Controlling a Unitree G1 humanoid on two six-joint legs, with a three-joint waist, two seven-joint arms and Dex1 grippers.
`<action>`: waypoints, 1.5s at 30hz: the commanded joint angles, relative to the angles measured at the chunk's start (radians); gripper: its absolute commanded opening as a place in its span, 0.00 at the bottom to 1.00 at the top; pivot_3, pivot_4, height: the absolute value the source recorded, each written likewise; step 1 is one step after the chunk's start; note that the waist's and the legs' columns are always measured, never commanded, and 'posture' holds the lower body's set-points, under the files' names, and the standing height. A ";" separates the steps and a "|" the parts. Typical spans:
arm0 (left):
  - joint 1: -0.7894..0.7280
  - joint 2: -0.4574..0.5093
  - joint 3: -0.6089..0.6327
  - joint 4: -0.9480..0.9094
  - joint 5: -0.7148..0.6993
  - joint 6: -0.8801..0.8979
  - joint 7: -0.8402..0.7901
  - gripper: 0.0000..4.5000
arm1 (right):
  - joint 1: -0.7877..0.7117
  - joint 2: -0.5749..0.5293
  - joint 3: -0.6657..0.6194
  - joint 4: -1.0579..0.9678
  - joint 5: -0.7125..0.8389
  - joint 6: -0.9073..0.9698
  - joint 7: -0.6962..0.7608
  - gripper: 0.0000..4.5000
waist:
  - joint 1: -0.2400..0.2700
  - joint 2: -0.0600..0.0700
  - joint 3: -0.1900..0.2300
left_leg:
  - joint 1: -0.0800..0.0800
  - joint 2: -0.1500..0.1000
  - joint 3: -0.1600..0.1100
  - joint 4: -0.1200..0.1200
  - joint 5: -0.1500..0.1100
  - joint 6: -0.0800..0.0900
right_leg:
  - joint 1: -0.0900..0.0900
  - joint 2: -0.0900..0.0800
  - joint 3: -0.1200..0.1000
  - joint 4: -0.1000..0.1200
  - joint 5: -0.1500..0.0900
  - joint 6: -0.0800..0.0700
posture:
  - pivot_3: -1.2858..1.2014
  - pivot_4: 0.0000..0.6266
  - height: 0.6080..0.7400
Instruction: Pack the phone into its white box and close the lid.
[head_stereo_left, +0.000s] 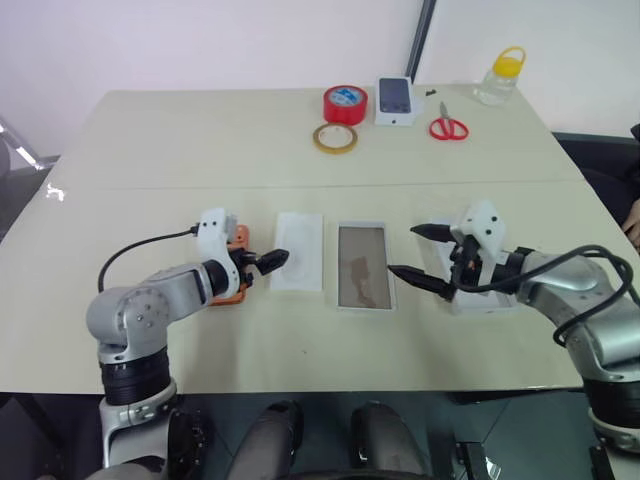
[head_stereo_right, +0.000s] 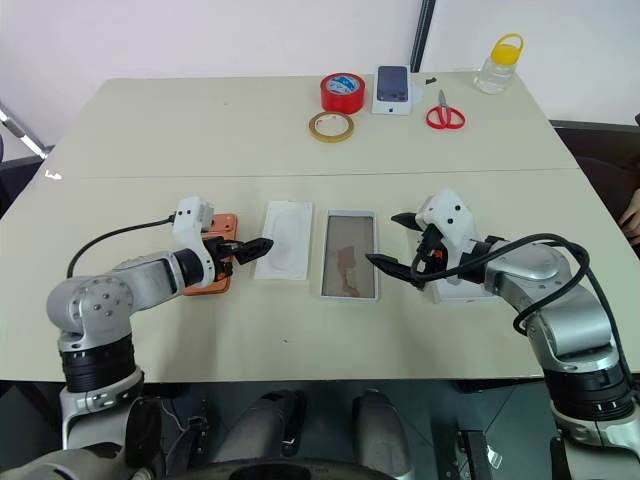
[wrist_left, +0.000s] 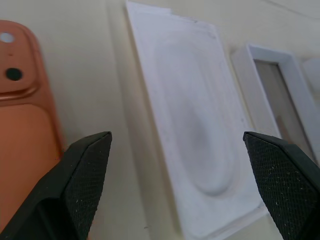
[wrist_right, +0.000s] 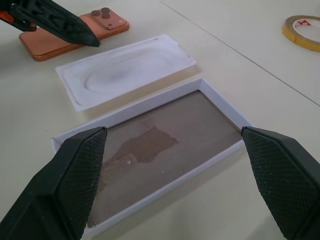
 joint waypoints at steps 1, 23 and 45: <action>-0.040 -0.023 0.001 0.035 -0.001 0.005 0.008 0.98 | -0.022 0.020 0.022 -0.055 0.024 -0.006 0.001 1.00 | 0.000 0.000 0.000 | 0.000 0.000 0.000 0.000 0.000 0.000 | 0.000 0.000 0.000 0.000 0.000 0.000 | 0.52 0.24 1.00; -0.105 -0.087 0.053 0.202 0.033 -0.014 0.044 0.01 | -0.057 -0.062 0.316 -0.036 -0.200 -0.075 0.079 1.00 | 0.000 0.000 0.000 | 0.000 0.000 0.000 0.000 0.000 0.000 | 0.000 0.000 0.000 0.000 0.000 0.000 | 0.52 0.24 1.00; -0.264 -0.094 0.317 0.176 -0.086 0.034 0.127 0.00 | -0.290 0.129 0.570 0.171 -0.455 -0.281 0.174 0.01 | -0.003 -0.004 0.001 | 0.000 0.000 0.000 0.001 0.001 -0.002 | -0.001 0.000 0.000 0.000 0.000 0.001 | 0.52 0.24 1.00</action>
